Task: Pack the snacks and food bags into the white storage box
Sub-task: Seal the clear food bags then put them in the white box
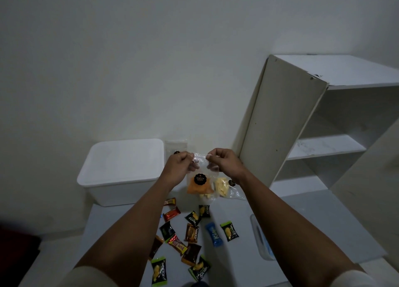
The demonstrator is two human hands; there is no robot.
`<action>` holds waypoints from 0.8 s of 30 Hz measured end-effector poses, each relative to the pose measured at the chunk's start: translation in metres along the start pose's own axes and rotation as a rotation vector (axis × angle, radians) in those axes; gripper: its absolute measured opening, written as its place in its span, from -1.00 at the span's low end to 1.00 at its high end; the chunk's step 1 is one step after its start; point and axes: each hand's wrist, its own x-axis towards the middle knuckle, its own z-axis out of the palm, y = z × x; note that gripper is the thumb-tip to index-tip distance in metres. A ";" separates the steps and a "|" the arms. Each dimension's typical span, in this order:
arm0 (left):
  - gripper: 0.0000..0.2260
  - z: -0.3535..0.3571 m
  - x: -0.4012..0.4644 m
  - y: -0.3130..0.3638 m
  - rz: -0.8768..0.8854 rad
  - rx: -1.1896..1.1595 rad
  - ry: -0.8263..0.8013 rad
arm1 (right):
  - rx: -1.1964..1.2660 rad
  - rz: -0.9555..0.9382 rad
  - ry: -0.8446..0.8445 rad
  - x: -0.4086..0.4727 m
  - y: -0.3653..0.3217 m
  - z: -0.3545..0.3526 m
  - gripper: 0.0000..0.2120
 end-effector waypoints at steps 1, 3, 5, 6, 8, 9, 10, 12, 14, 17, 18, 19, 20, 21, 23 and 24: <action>-0.69 0.000 0.000 0.000 0.002 0.004 -0.002 | 0.003 -0.006 0.006 0.000 0.000 0.000 -0.89; -0.69 0.001 -0.002 0.003 0.003 0.020 -0.010 | -0.018 -0.017 -0.006 0.000 -0.002 0.001 -0.90; -0.71 0.001 -0.004 0.004 0.007 0.025 -0.014 | -0.043 -0.023 -0.022 -0.001 -0.002 0.002 -0.88; -0.71 0.001 -0.004 0.004 0.007 0.022 -0.016 | -0.052 -0.027 -0.021 -0.001 -0.002 0.002 -0.87; -0.71 0.001 -0.004 0.004 0.002 0.014 -0.024 | -0.068 -0.038 -0.016 -0.001 -0.002 0.003 -0.88; -0.71 0.001 -0.004 0.005 -0.001 0.010 -0.027 | -0.067 -0.042 -0.015 0.000 -0.002 0.003 -0.89; -0.71 0.000 -0.004 0.005 -0.003 0.009 -0.026 | -0.061 -0.043 -0.014 0.000 -0.002 0.003 -0.89; -0.70 -0.001 -0.004 0.005 -0.002 0.015 -0.024 | -0.058 -0.045 -0.014 0.000 -0.002 0.002 -0.86; -0.70 -0.002 -0.004 0.006 0.003 0.036 -0.037 | -0.081 -0.046 -0.028 0.000 -0.005 0.000 -0.85; -0.71 -0.001 -0.002 0.006 0.009 0.064 -0.076 | -0.135 -0.046 -0.068 0.002 -0.007 0.000 -0.88; -0.72 0.000 -0.002 0.007 0.011 0.070 -0.081 | -0.137 -0.048 -0.075 0.002 -0.008 0.000 -0.90; -0.72 0.000 -0.001 0.007 0.014 0.076 -0.081 | -0.132 -0.049 -0.078 0.002 -0.008 0.001 -0.90; -0.72 0.000 -0.001 0.007 0.022 0.080 -0.077 | -0.127 -0.051 -0.077 0.003 -0.008 0.001 -0.91; -0.73 0.000 -0.001 0.006 0.028 0.079 -0.067 | -0.125 -0.051 -0.074 0.003 -0.008 0.001 -0.91; -0.76 -0.001 -0.001 0.005 0.035 0.052 -0.043 | -0.128 -0.043 -0.072 0.002 -0.009 0.000 -0.90; -0.77 -0.002 -0.002 0.005 0.041 0.043 -0.042 | -0.132 -0.035 -0.077 0.001 -0.010 -0.001 -0.90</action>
